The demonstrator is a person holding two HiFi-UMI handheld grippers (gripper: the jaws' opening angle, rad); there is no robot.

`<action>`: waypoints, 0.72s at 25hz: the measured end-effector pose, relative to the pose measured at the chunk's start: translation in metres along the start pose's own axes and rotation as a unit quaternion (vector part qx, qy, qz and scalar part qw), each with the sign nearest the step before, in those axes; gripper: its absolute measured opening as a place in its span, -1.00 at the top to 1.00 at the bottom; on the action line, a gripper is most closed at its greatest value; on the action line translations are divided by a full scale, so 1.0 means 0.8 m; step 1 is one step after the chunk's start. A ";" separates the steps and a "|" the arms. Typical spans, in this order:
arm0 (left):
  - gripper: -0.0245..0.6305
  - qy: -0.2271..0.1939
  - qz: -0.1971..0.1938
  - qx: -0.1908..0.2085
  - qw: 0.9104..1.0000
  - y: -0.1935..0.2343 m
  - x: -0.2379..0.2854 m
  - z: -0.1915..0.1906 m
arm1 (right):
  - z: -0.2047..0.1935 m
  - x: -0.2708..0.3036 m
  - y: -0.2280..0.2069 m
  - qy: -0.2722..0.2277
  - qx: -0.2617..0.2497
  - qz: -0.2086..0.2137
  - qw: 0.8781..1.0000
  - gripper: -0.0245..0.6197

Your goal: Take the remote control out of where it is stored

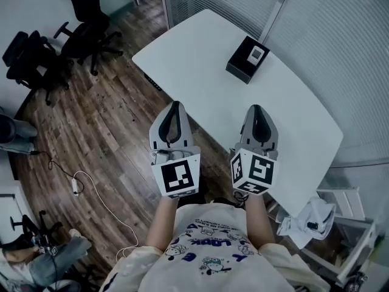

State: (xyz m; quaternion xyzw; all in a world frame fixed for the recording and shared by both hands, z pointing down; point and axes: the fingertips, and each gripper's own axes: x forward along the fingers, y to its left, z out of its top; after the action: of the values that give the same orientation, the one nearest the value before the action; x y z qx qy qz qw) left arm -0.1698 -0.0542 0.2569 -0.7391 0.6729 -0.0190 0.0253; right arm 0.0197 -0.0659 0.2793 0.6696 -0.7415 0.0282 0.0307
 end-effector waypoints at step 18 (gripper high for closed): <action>0.88 0.025 -0.091 -0.011 0.995 -0.015 0.151 -0.036 | -0.023 0.121 -0.063 0.042 0.020 -0.071 0.996 0.80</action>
State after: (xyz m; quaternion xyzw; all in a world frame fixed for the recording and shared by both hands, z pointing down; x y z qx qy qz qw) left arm -0.1481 -0.1739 0.2858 -0.7968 0.6034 -0.0321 -0.0014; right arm 0.0602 -0.1658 0.3056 0.7192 -0.6896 0.0685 0.0501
